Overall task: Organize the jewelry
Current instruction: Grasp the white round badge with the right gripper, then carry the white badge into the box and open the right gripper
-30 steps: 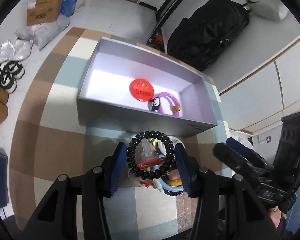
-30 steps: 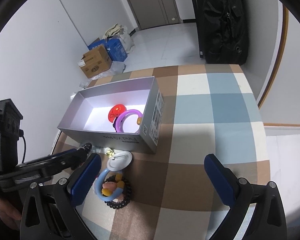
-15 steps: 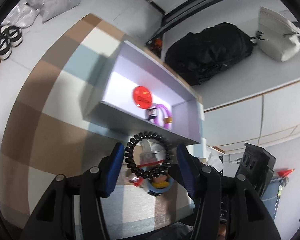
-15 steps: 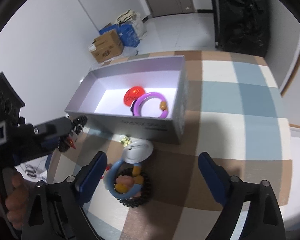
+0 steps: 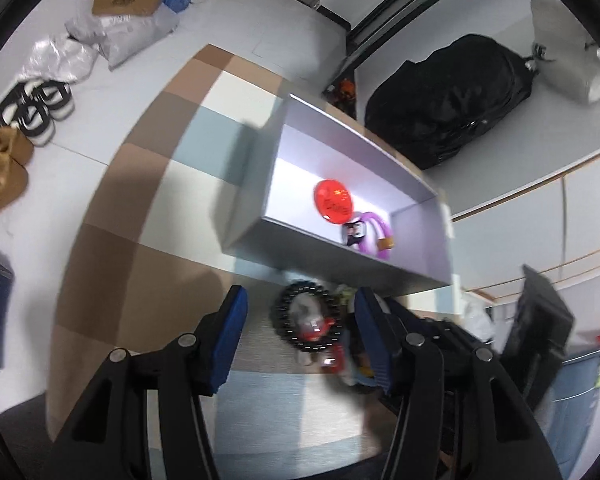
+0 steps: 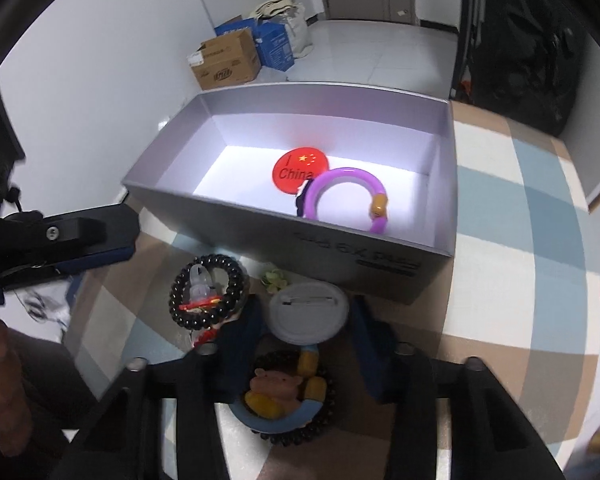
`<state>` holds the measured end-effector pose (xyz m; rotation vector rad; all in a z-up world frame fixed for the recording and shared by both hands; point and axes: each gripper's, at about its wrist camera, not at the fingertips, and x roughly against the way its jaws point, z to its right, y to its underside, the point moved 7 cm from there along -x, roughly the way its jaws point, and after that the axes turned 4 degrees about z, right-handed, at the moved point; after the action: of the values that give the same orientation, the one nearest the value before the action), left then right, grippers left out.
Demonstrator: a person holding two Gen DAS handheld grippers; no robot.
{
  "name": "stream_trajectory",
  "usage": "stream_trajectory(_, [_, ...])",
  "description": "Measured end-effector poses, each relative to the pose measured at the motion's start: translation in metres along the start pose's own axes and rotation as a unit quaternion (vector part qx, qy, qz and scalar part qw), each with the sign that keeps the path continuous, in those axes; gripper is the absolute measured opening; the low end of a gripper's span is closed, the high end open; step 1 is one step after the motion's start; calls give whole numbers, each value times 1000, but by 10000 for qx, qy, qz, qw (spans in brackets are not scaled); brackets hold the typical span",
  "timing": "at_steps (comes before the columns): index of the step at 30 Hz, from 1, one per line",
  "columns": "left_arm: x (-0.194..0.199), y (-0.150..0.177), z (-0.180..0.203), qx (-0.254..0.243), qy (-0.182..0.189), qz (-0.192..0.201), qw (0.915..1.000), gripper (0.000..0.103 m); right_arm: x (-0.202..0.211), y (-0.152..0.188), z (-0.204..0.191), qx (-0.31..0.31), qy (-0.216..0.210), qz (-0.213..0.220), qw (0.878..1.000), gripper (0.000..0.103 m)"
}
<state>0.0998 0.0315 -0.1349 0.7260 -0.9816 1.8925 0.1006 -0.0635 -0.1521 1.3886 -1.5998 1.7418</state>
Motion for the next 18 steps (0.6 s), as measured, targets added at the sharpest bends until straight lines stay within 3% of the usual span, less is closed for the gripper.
stream_trajectory(7, [2, 13, 8, -399, -94, -158, 9990, 50, 13, -1, 12, -246, -171, 147, 9994, 41])
stream_trajectory(18, [-15, 45, 6, -544, -261, -624, 9962, 50, 52, -1, 33, -726, -334, 556, 9953, 41])
